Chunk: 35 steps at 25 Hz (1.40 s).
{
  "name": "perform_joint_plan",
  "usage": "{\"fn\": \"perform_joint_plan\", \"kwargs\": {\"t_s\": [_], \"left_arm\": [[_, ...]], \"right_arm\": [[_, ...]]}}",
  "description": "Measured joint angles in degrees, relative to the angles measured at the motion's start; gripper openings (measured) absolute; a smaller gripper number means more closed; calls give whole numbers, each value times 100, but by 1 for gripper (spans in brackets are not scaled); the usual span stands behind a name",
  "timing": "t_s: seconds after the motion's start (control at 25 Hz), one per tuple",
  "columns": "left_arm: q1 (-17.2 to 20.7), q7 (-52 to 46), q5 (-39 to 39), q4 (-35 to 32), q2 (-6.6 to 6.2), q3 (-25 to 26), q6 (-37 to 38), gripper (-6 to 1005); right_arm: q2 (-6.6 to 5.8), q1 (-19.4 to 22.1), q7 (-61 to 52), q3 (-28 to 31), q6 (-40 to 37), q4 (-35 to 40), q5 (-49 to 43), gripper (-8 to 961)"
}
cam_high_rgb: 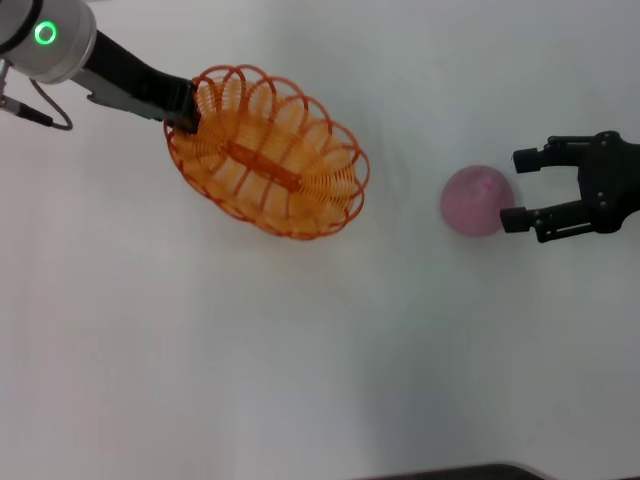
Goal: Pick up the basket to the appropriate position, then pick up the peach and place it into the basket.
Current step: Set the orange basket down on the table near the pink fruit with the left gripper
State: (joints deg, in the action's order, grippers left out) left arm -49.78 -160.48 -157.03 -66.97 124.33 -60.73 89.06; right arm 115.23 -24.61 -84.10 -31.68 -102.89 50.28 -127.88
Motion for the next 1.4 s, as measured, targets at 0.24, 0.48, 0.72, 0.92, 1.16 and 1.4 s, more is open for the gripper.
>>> {"fn": "perform_joint_plan", "kwargs": {"t_s": [0.24, 0.48, 0.72, 0.92, 1.16, 1.4], "left_arm": [[222, -587, 310, 47, 28, -64, -371, 68], [614, -992, 877, 256, 31, -233, -903, 69], [842, -1007, 1468, 807, 30, -43, -1360, 69], [1103, -1011, 1844, 868, 29, 76, -1653, 68], [1403, -1014, 2222, 992, 8, 150, -1832, 65], [1649, -1016, 2236, 1068, 7, 148, -1994, 63]], "right_arm": [[-20, -9, -29, 7, 375, -11, 0, 941], [-19, -3, 22, 17, 480, 10, 2, 941], [-9, 11, 67, 20, 355, 29, 28, 942], [-23, 11, 165, 4, 352, 29, 9, 942], [-60, 12, 260, 3, 287, 33, 15, 942], [-73, -12, 342, 4, 271, 35, 27, 942]]}}
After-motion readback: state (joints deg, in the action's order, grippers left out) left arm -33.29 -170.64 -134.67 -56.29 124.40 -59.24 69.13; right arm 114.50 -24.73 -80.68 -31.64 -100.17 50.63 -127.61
